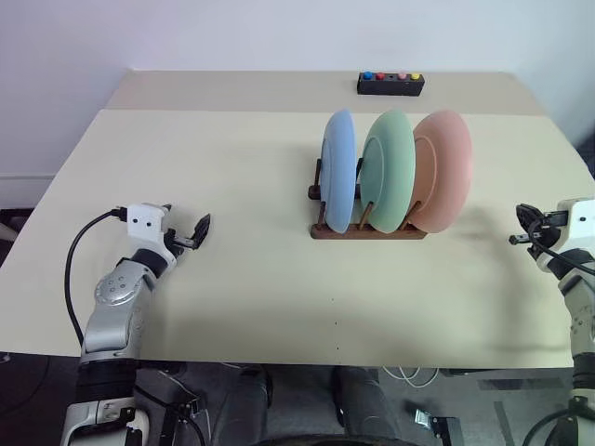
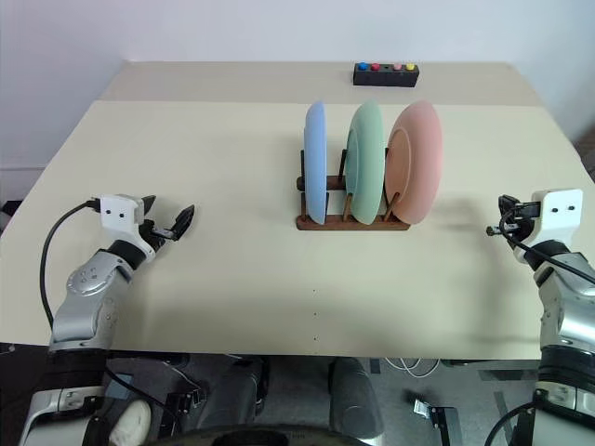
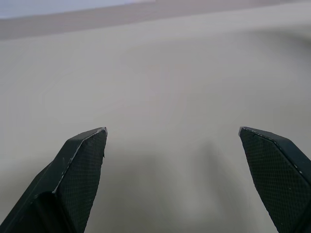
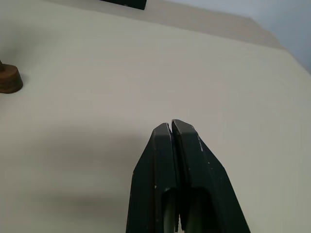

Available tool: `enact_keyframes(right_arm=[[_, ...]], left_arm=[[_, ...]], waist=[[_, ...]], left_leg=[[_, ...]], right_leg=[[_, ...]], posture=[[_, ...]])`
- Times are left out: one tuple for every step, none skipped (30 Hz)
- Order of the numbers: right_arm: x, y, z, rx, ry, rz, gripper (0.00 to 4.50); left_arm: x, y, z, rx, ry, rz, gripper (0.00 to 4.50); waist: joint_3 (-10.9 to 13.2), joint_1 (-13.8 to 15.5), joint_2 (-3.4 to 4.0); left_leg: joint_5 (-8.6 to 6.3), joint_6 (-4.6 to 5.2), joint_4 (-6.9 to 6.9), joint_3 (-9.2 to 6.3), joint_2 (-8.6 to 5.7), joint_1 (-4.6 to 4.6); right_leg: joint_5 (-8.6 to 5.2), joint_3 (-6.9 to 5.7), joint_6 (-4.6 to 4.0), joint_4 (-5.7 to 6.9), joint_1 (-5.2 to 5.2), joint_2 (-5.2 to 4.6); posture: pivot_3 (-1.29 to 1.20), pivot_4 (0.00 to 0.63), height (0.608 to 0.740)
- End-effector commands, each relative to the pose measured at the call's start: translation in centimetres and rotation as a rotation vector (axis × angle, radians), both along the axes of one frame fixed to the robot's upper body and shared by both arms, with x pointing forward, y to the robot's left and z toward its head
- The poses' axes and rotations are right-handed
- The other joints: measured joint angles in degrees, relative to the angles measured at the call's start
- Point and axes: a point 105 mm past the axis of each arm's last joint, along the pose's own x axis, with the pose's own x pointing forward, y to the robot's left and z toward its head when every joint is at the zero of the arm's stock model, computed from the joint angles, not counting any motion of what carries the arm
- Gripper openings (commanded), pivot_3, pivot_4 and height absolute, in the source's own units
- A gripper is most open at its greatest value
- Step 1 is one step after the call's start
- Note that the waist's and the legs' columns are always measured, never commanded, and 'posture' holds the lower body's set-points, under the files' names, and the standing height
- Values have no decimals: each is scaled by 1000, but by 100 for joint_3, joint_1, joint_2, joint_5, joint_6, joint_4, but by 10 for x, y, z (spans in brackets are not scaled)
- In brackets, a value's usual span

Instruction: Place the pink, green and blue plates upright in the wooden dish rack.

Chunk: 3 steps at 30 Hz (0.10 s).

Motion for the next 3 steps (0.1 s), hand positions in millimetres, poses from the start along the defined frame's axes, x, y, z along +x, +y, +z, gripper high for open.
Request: enact_keyframes(right_arm=[[8, 1, 10, 1, -61, -8, 31], [9, 1, 9, 6, -63, -12, 31], [11, -1, 9, 12, -67, -23, 31]], left_arm=[[0, -2, 20, 17, -74, 9, 4500], [0, -3, 19, 20, -73, 8, 4500], [-1, -7, 19, 14, -74, 0, 4500]], waist=[[-1, -2, 1], [-1, -4, 2], [-1, -4, 2]], left_leg=[[0, 0, 0, 0, 0, 0], [0, 0, 0, 0, 0, 1], [0, 0, -1, 0, 0, 1]], right_leg=[[0, 0, 0, 1, 0, 0], [0, 0, 0, 2, 0, 0], [0, 0, 1, 2, 0, 1]], posture=[[0, 150, 734], [0, 150, 734], [0, 150, 734]])
